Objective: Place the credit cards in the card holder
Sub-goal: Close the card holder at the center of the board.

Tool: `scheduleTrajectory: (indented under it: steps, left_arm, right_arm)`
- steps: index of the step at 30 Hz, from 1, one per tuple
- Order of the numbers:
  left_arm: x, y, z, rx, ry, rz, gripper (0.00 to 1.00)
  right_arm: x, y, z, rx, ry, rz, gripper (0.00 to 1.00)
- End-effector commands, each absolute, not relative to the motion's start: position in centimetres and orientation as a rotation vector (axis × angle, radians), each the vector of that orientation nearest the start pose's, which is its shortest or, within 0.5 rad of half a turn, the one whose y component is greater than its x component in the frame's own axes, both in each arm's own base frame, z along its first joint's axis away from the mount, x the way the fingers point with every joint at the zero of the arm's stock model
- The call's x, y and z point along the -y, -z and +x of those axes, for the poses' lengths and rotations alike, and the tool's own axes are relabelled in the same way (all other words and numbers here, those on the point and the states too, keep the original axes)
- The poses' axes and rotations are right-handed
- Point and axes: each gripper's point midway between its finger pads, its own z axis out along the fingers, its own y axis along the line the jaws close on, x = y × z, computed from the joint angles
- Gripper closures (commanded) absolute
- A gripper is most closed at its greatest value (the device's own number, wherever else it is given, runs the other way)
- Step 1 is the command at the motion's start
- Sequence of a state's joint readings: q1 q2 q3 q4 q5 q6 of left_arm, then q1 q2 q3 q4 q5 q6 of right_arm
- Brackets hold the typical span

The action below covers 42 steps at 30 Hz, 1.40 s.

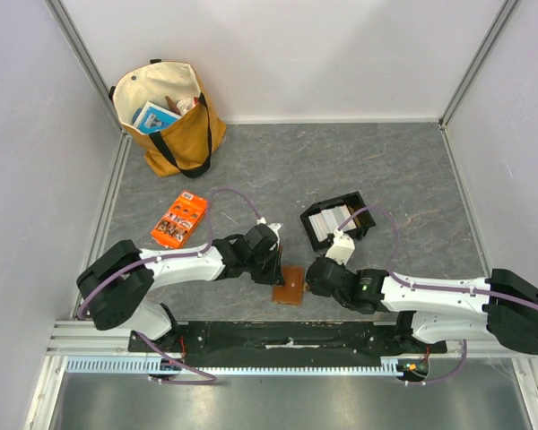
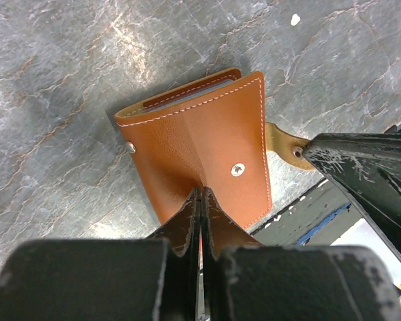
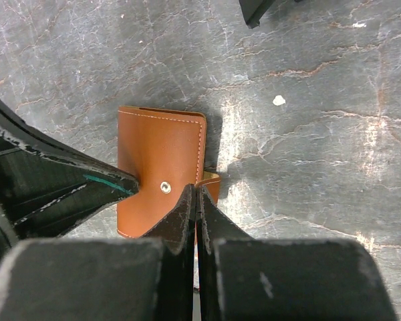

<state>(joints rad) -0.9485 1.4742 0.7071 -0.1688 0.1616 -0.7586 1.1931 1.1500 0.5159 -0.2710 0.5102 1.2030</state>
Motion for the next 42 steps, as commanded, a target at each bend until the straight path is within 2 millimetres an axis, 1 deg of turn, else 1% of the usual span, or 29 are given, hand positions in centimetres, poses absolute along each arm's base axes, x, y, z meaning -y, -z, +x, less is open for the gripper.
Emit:
scheduleTrajectory:
  steps: [1, 7, 12, 17, 24, 26, 29, 33, 37, 39, 41, 42]
  left_arm:
    - [30.3, -2.5, 14.7, -2.728, 0.807, 0.321, 0.98]
    - [29.9, -1.4, 14.6, -2.762, 0.769, 0.286, 0.98]
    - [29.8, -1.2, 14.5, -2.769, 0.764, 0.284, 0.98]
    - [29.7, -1.1, 14.4, -2.771, 0.759, 0.28, 0.98]
    - [29.4, -1.1, 14.4, -2.769, 0.754, 0.261, 0.98]
    - [29.4, -1.3, 14.4, -2.765, 0.756, 0.256, 0.98]
    - [29.3, -1.3, 14.4, -2.764, 0.754, 0.255, 0.98]
    - [29.2, -1.2, 14.4, -2.767, 0.749, 0.245, 0.98]
    - [29.3, -1.3, 14.5, -2.763, 0.749, 0.246, 0.98]
    - [29.3, -1.4, 14.5, -2.761, 0.75, 0.246, 0.98]
    - [29.2, -1.3, 14.4, -2.764, 0.744, 0.247, 0.98]
    - [29.2, -1.4, 14.4, -2.763, 0.749, 0.246, 0.98]
  right_arm:
    - [-25.3, -7.5, 16.1, -2.331, -0.583, 0.233, 1.0]
    - [-26.2, -7.5, 15.9, -2.341, -0.613, 0.185, 0.99]
    - [-27.3, -6.9, 15.9, -2.37, -0.606, 0.155, 0.99]
    - [-29.0, -7.1, 16.4, -2.367, -0.624, 0.138, 0.99]
    - [-30.7, -6.0, 16.3, -2.413, -0.62, 0.097, 0.98]
    - [-30.6, -5.7, 16.2, -2.426, -0.602, 0.087, 0.94]
    - [-30.1, -6.3, 16.2, -2.412, -0.604, 0.092, 0.86]
    - [-29.3, -8.1, 16.3, -2.362, -0.64, 0.111, 0.75]
    - [-27.8, -10.1, 16.6, -2.289, -0.681, 0.151, 0.68]
    - [-27.0, -10.6, 16.7, -2.262, -0.686, 0.173, 0.68]
    - [-26.0, -10.4, 16.6, -2.26, -0.67, 0.205, 0.7]
    - [-25.5, -10.0, 16.5, -2.267, -0.659, 0.232, 0.73]
